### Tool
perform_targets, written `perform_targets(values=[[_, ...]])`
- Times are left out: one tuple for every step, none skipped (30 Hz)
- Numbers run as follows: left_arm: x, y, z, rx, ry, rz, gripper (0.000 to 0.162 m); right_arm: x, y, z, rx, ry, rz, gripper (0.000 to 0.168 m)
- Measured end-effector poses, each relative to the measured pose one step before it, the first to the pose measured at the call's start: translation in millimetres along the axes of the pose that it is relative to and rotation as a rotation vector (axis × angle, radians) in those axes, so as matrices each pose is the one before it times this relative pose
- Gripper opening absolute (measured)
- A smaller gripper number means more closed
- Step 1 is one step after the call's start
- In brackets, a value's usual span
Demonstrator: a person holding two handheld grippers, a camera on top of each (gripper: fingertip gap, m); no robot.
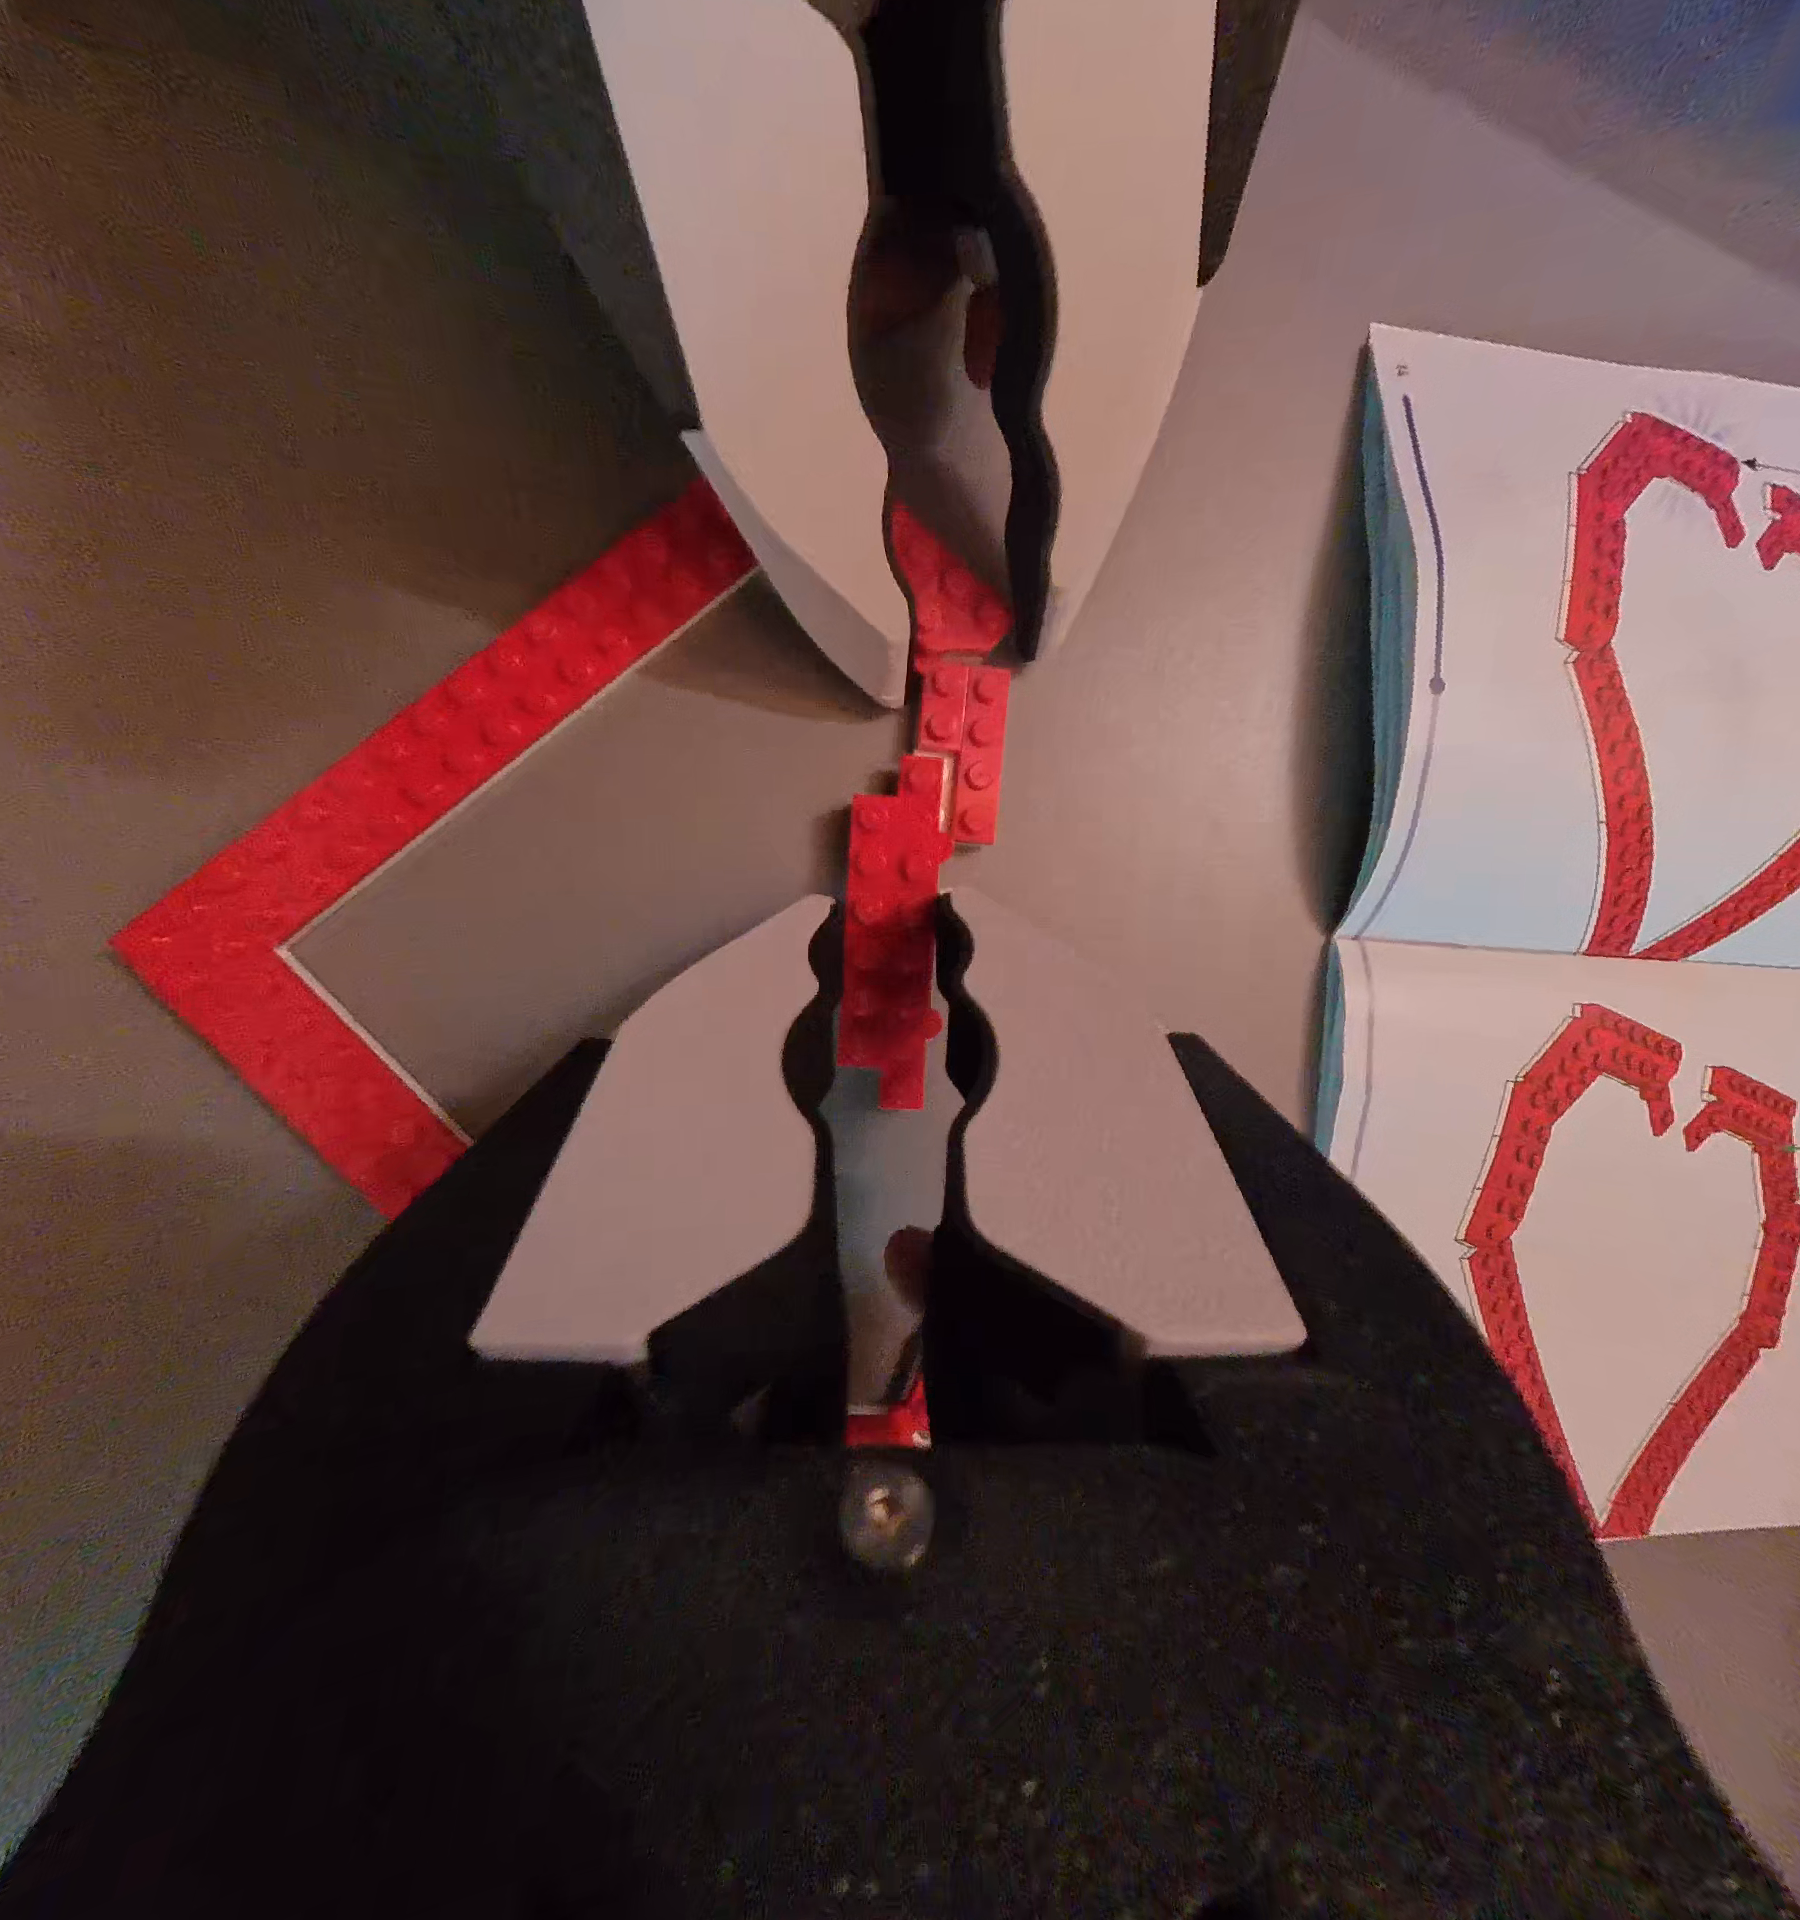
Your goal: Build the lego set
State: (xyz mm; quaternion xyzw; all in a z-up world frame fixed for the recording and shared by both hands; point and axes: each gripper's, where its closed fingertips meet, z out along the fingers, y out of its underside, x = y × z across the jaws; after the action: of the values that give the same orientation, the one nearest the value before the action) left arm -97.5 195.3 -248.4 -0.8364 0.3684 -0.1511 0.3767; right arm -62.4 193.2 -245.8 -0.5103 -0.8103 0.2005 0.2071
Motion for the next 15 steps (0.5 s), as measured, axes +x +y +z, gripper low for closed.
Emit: perform_targets(values=[[0.09, -0.01, 0.03, -0.0003, 0.0015, 0.0024, 0.023, 0.17, -0.06, -0.06, 0.0015, -0.0003, 0.0112, 0.016], [-0.01, 0.03, 0.01, -0.0006, 0.0012, -0.0008, 0.023, -0.30, -0.26, -0.21, 0.0024, -0.0002, 0.0166, 0.016], [0.10, 0.08, 0.09, -0.0004, 0.0008, -0.0010, 0.023, -0.39, -0.44, -0.25, 0.0038, -0.0003, 0.0175, 0.016], [-0.02, 0.02, -0.01, -0.0002, -0.0001, 0.0000, 0.023, -0.09, -0.65, -0.38, 0.0039, 0.0020, 0.0152, 0.016], [0.01, 0.00, 0.00, 0.0000, -0.0006, 0.0006, 0.023, -0.18, -0.53, -0.40, 0.0032, 0.0026, 0.0098, 0.016], [0.06, 0.00, 0.00, 0.0000, 0.0006, 0.0002, 0.023, -0.12, -0.48, -0.54, 0.0031, 0.0049, 0.0008, 0.016], [0.01, -0.02, 0.04, -0.0002, 0.0007, 0.0000, 0.023, 0.61, -0.96, -0.76, 0.0054, 0.0091, -0.0031, 0.016], [0.24, -0.03, 0.04, -0.0001, 0.0014, 0.0001, 0.023, 0.50, -0.73, -0.73, 0.0033, 0.0074, -0.0010, 0.016], [0.04, 0.08, 0.09, -0.0003, 0.0013, -0.0011, 0.023, -0.48, 0.26, -0.39, -0.0034, -0.0029, -0.0010, 0.016], [-0.06, 0.05, -0.03, -0.0003, 0.0011, -0.0012, 0.023, -0.80, 0.83, 0.23, -0.0055, -0.0056, -0.0016, 0.016], [0.06, 0.00, 0.00, 0.0000, 0.0006, 0.0002, 0.023, 0.69, 1.21, 1.15, -0.0042, 0.0015, 0.0009, 0.016], [0.14, -0.07, 0.07, 0.0001, 0.0006, 0.0022, 0.023, 0.15, 1.00, 1.03, -0.0049, -0.0004, 0.0019, 0.016], [0.18, -0.05, 0.03, 0.0003, -0.0001, 0.0033, 0.023, 0.08, 0.16, 0.78, 0.0002, -0.0009, 0.0019, 0.016], [0.26, -0.08, 0.04, 0.0005, 0.0008, 0.0038, 0.023, 0.51, -0.93, 0.12, 0.0042, 0.0022, 0.0015, 0.016], [0.40, -0.09, 0.07, 0.0002, 0.0010, 0.0032, 0.023, -0.26, -0.04, 0.07, -0.0034, -0.0011, 0.0001, 0.016]])
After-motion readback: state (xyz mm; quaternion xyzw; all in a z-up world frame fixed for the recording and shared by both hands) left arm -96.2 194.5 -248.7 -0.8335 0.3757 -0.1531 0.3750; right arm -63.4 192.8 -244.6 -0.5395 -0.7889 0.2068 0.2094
